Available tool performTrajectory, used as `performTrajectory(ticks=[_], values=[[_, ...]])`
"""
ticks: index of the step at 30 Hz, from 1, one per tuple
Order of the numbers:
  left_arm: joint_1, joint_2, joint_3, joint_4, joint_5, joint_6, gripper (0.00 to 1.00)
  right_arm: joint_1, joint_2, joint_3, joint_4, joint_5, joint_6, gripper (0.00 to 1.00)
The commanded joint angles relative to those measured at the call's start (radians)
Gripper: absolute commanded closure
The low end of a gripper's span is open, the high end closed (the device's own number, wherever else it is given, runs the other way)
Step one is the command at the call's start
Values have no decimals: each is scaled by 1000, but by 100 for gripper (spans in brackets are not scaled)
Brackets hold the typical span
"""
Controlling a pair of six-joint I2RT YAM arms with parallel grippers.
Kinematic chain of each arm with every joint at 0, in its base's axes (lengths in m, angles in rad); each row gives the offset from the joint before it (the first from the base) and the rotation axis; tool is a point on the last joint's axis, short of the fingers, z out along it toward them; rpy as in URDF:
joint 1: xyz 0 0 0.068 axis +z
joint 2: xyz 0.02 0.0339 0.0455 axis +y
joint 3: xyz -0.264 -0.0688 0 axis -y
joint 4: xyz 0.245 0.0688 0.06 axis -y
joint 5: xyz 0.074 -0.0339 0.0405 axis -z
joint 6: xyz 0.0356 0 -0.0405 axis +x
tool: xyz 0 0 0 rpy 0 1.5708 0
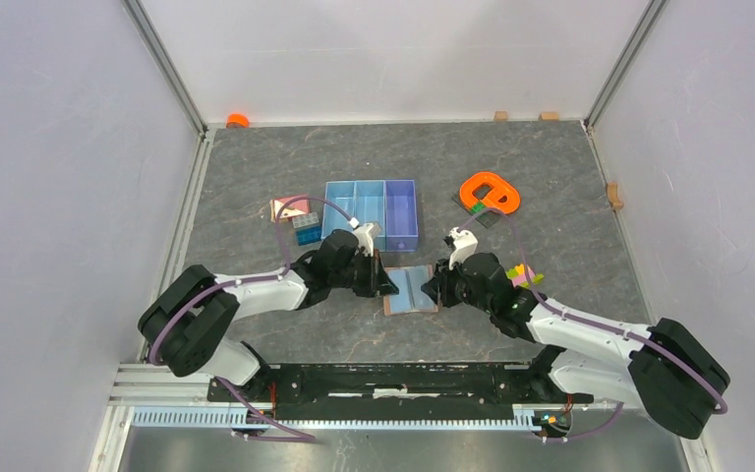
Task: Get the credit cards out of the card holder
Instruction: Open the card holder.
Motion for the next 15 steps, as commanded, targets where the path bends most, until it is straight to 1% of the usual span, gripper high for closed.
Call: performTrajectory(ticks=[1, 2, 7, 11, 15], values=[[7, 24, 65, -66, -53, 42, 98, -18, 13, 47, -25, -40, -24, 61], [6, 29, 71, -77, -60, 47, 98, -22, 15, 49, -28, -46, -29, 56], [6, 47, 98, -132, -99, 79, 98, -40, 40, 54, -25, -103, -32, 53], [7, 53, 116, -178, -139, 103, 98, -53, 34, 51, -30, -117, -39, 44], [7, 47, 117, -189, -157, 110, 98, -60, 14, 46, -39, -109, -52, 43]])
